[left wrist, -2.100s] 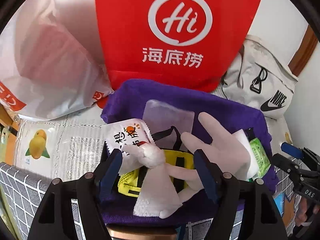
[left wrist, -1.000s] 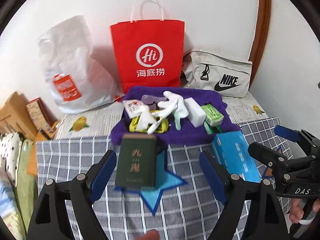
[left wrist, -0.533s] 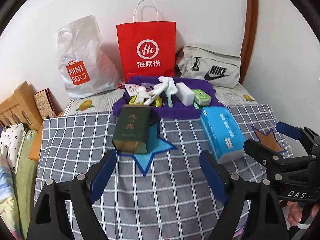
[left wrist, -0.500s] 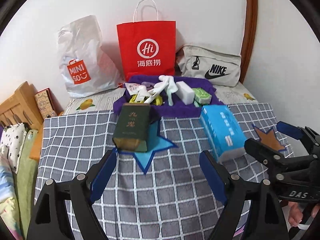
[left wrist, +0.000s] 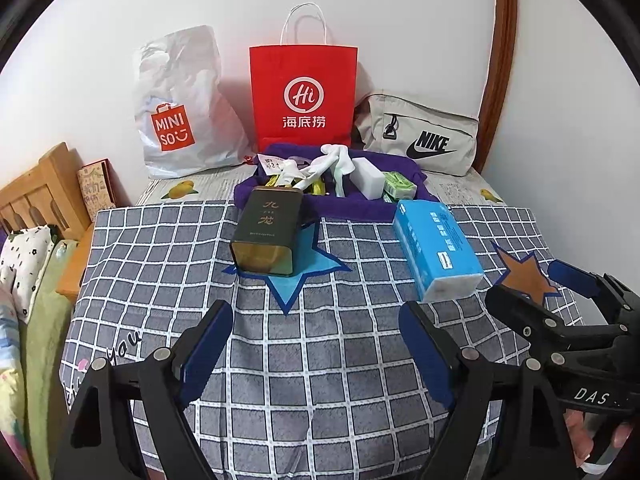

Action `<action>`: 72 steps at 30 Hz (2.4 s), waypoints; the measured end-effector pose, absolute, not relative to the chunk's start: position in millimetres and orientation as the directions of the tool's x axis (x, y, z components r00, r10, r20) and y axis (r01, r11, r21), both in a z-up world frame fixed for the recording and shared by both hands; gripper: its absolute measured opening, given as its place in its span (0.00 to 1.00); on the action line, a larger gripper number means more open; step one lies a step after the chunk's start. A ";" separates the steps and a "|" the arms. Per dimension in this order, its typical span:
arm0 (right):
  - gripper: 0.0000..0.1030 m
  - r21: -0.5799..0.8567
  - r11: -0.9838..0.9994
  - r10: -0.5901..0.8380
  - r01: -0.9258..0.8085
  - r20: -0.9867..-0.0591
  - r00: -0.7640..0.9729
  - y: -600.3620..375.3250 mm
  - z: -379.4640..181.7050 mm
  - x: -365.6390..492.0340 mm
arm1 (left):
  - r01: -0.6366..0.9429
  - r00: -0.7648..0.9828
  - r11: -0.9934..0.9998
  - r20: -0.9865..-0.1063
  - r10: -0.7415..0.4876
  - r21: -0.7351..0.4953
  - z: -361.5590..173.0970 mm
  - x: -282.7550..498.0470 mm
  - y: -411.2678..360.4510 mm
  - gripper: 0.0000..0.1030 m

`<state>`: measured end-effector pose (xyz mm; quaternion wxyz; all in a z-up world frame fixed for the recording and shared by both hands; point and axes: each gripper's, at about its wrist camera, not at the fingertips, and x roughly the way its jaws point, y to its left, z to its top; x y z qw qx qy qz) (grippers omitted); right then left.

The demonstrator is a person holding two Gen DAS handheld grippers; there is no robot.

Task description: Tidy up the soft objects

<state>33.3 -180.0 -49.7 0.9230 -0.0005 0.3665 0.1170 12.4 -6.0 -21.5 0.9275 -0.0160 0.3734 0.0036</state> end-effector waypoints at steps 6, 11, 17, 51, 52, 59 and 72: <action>1.00 0.106 0.971 0.227 -0.213 -0.676 0.701 -183.8 -52.1 27.4 | -0.023 0.725 1.000 -0.689 0.009 -0.012 -19.5 7.5 -8.8 0.82; 1.00 0.109 0.971 0.229 -0.211 -0.672 0.704 -185.7 -52.2 25.1 | -0.020 0.727 1.000 -0.687 0.011 -0.005 -18.4 7.4 -10.7 0.82; 1.00 0.107 0.972 0.225 -0.208 -0.673 0.705 -188.0 -52.2 24.7 | -0.019 0.727 1.000 -0.687 0.012 -0.003 -18.1 7.4 -11.1 0.82; 1.00 0.107 0.972 0.228 -0.211 -0.667 0.709 -190.4 -48.6 21.3 | -0.024 0.730 1.000 -0.684 0.021 0.005 -15.9 4.1 -10.7 0.82; 1.00 0.107 0.972 0.228 -0.211 -0.667 0.710 -190.7 -48.6 21.6 | -0.023 0.730 1.000 -0.683 0.021 0.006 -15.9 4.1 -10.7 0.82; 1.00 0.108 0.972 0.227 -0.210 -0.667 0.709 -190.6 -48.6 21.6 | -0.024 0.729 1.000 -0.684 0.022 0.006 -15.3 3.8 -10.9 0.82; 1.00 0.108 0.971 0.230 -0.213 -0.666 0.710 -190.9 -49.7 20.1 | -0.025 0.730 1.000 -0.683 0.021 0.003 -14.9 3.7 -10.4 0.82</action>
